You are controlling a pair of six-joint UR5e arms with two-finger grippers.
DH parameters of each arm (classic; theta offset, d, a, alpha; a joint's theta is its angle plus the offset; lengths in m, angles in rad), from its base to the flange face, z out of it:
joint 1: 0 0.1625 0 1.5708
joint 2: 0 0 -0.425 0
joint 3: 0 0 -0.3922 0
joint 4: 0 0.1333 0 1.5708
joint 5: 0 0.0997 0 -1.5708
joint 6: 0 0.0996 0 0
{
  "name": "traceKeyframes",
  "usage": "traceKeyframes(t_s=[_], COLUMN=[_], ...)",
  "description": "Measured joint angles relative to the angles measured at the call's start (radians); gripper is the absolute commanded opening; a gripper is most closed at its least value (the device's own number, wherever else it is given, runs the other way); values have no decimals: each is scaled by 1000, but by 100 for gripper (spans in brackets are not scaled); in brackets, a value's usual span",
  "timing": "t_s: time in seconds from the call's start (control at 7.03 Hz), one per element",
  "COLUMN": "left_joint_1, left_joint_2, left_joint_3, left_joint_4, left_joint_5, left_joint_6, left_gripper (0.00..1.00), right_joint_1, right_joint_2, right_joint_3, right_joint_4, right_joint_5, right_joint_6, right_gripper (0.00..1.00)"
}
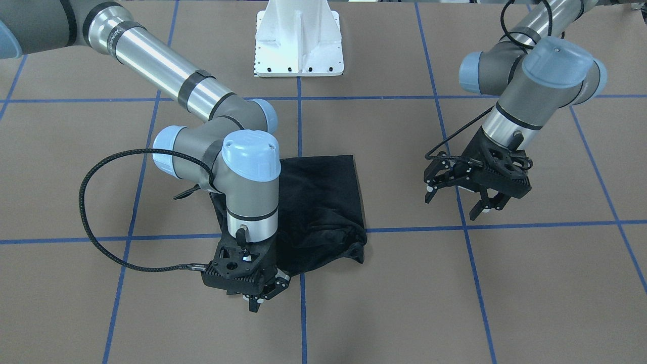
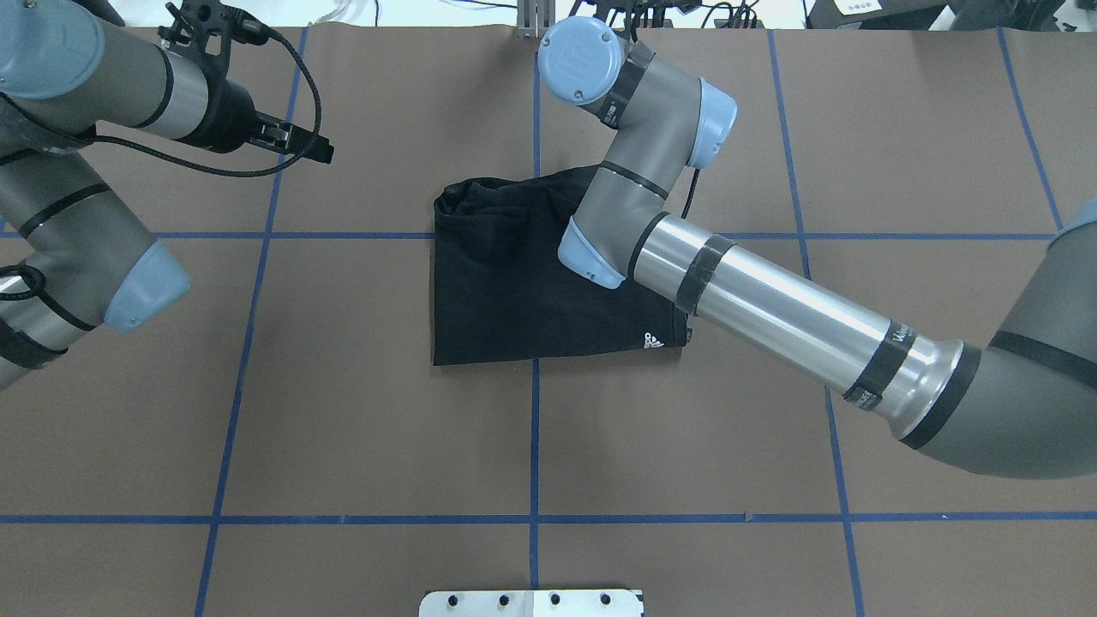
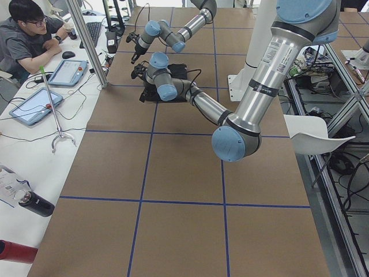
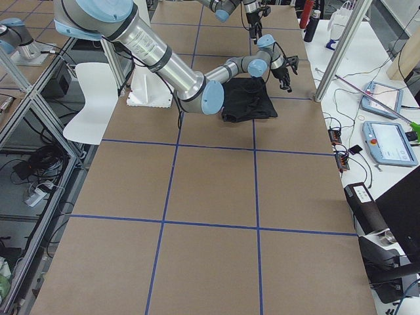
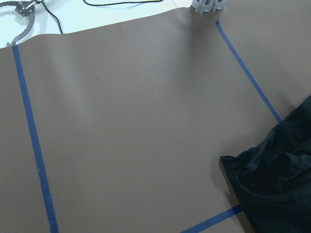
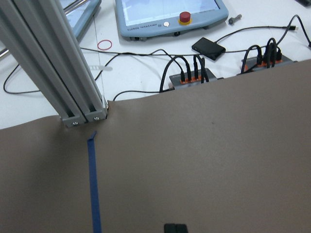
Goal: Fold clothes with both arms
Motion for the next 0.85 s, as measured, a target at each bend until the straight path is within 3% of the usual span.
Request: traceKeyframes(t_s=[0.43, 0.85], left_joint_1=[-9, -127], left_joint_2=[8, 111], left_joint_3=[-69, -279], left_joint_4=[132, 405], left_joint_5=[5, 2], left_joint_6=[35, 334], left_gripper=[100, 100], right_joint_1=[38, 185], right_joint_2=[-185, -499], right_joint_3=[345, 711], right_joint_4=[-253, -444], right_joint_5=[174, 360], right_joint_6=[-122, -506], right_gripper=[100, 100])
